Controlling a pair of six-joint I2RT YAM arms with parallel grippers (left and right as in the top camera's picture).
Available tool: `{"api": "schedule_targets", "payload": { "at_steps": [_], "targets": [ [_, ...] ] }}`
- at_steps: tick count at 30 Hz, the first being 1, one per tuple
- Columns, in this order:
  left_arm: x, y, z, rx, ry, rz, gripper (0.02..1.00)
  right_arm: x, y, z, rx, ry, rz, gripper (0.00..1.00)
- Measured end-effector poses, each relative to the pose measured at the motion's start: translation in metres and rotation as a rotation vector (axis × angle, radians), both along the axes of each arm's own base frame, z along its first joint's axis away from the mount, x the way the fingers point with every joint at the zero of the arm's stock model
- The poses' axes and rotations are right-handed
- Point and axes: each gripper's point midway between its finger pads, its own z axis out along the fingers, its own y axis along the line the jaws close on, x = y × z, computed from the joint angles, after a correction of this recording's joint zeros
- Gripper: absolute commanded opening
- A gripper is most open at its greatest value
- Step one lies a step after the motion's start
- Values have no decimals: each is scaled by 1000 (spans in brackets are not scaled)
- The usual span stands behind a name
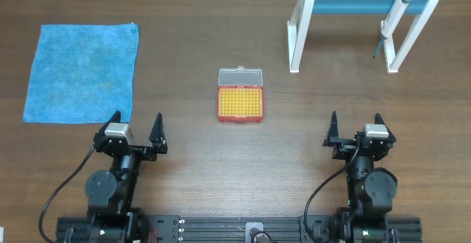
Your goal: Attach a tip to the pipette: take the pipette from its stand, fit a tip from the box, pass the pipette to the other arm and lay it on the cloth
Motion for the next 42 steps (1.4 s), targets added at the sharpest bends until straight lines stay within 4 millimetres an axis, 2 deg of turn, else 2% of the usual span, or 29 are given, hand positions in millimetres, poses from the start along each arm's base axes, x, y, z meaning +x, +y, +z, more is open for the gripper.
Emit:
{"api": "schedule_targets", "payload": {
  "at_steps": [13, 20, 23, 25, 27, 32, 36, 39, 41, 42],
  "targets": [
    [0, 0, 0, 0, 0, 0, 996, 0, 0, 0, 0, -2, 0, 974],
    [0, 0, 0, 0, 0, 0, 998, 0, -3, 8, -15, -1, -18, 974],
    [0, 0, 0, 0, -1, 0, 998, 3, -3, 34, -47, 41, -15, 972],
    [0, 0, 0, 0, -1, 0, 998, 13, -7, 57, -62, 68, -29, 974],
    [0, 0, 0, 0, -1, -1, 996, 23, -16, 71, -77, 102, -78, 974],
    [0, -1, 1, 3, -3, -4, 998, 53, -45, 82, -123, 216, -229, 974],
    [0, -1, 0, 3, -2, -4, 998, 92, -63, 99, -175, 243, -272, 974],
    [0, -1, 0, 3, -2, -4, 998, 113, -96, 94, -138, 252, -235, 974],
    [0, -1, 0, 3, -2, -4, 998, 116, -124, 83, -85, 252, -184, 974],
    [0, -1, 1, 3, -3, -4, 998, 118, -130, 83, -70, 229, -142, 974]
  ]
}}
